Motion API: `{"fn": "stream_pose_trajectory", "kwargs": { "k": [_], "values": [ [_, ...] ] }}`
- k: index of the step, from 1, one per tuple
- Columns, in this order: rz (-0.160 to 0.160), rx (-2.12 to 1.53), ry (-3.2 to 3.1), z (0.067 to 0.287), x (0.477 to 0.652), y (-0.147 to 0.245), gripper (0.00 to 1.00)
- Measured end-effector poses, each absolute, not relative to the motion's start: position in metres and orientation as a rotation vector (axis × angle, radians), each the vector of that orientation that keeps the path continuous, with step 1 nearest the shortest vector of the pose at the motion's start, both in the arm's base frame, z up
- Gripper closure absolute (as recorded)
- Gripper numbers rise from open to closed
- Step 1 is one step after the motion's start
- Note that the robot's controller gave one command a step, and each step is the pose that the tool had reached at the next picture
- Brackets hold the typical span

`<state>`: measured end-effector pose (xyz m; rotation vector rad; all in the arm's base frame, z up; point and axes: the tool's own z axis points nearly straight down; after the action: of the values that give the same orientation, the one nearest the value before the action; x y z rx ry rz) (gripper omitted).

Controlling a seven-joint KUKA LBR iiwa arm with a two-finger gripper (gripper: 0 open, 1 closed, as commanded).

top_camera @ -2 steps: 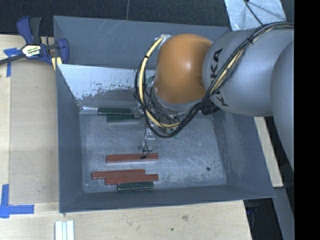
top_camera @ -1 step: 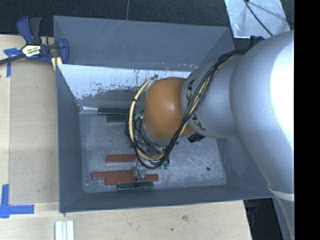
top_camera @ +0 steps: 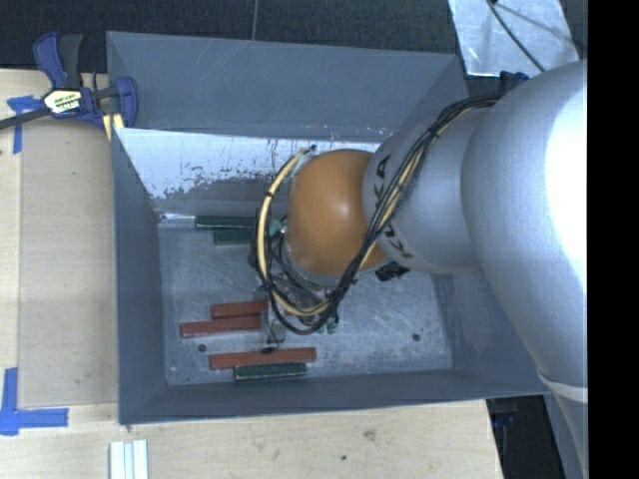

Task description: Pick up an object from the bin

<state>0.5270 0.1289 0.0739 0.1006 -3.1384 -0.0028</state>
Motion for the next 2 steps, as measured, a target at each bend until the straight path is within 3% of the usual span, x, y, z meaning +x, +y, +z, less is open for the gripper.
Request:
{"fn": "stream_pose_trajectory", "kwargs": {
  "k": [1,2],
  "values": [
    [-0.004,0.552,-3.105,0.2754,0.5267,0.1955,1.0],
    [-0.002,0.547,-3.097,0.2712,0.5255,0.1943,0.0]
  ]
}}
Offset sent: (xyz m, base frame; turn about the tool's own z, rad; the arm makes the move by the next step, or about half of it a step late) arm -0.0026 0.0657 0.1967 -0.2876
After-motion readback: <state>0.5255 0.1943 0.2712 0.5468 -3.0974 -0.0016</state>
